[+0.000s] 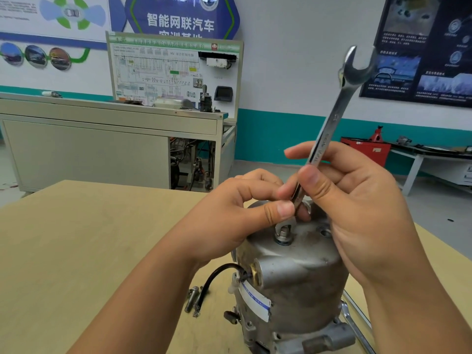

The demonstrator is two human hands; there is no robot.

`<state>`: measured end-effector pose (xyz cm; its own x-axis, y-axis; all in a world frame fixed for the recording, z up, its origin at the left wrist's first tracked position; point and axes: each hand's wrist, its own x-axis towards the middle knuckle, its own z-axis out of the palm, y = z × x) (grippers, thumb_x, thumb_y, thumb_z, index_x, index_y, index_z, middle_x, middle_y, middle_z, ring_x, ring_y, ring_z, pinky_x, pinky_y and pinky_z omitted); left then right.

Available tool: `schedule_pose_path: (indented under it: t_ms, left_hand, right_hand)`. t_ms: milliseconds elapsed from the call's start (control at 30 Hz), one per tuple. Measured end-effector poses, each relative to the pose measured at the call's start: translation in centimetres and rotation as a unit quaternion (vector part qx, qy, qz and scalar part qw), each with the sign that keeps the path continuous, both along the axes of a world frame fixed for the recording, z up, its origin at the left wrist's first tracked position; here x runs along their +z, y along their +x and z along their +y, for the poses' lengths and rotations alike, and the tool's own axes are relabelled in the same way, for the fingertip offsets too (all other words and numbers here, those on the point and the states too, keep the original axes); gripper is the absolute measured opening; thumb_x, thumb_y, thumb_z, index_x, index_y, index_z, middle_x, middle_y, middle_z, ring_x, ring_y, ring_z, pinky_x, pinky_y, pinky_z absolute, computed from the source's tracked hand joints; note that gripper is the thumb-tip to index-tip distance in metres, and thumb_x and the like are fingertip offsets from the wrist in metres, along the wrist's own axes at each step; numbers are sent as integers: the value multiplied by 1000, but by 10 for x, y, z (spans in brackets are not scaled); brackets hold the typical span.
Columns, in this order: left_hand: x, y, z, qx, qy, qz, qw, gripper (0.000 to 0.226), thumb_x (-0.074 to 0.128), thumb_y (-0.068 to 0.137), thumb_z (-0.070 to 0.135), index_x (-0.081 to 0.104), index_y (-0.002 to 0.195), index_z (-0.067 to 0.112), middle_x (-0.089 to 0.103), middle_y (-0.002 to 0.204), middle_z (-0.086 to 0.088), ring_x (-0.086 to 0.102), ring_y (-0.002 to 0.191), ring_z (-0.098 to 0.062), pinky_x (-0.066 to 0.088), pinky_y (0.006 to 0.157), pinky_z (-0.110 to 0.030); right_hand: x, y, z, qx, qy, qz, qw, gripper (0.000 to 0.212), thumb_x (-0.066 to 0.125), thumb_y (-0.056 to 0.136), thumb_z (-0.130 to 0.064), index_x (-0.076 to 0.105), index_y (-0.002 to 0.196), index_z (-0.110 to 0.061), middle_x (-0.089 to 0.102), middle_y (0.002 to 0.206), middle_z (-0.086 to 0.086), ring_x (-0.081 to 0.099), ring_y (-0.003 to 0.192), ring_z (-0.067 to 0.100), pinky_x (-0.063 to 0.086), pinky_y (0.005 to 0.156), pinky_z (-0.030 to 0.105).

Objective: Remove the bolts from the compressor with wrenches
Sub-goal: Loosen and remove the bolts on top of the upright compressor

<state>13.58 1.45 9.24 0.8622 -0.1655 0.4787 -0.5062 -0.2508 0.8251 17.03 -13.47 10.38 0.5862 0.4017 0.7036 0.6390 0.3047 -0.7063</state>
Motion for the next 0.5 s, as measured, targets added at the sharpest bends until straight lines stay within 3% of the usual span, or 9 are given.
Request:
schedule_pose_path:
  t_ms: [167, 300, 400, 500]
  left_hand:
    - [1, 0, 0, 10, -5, 24, 1000, 14, 66, 71, 31, 78, 77, 26, 55, 83, 7, 58, 89, -9, 45, 95, -40]
    - [0, 2, -1, 35, -14, 39, 999, 25, 69, 66, 33, 74, 80, 12, 55, 78, 9, 58, 82, -6, 44, 88, -34]
    - [-3, 3, -2, 59, -10, 28, 998, 41, 69, 64, 35, 70, 89, 3, 63, 89, -5, 63, 88, -15, 46, 90, -34]
    - [-3, 4, -3, 70, -32, 25, 997, 46, 72, 62, 33, 69, 91, -2, 63, 101, -19, 63, 99, -29, 45, 96, -46]
  right_hand:
    - [0, -2, 2, -8, 0, -5, 1000, 10, 57, 79, -26, 66, 83, -24, 69, 65, 0, 67, 61, 9, 53, 52, 20]
    - [1, -1, 1, -14, -26, 0, 1000, 18, 51, 81, -28, 64, 90, -19, 65, 62, -2, 64, 61, 5, 51, 58, 16]
    - [0, 1, 2, -55, -77, -17, 995, 24, 52, 79, -36, 66, 96, -28, 67, 71, -5, 67, 72, 5, 52, 66, 16]
    - [-1, 2, 1, -77, -91, -32, 992, 21, 55, 77, -37, 68, 94, -33, 70, 77, -6, 69, 78, 8, 54, 67, 19]
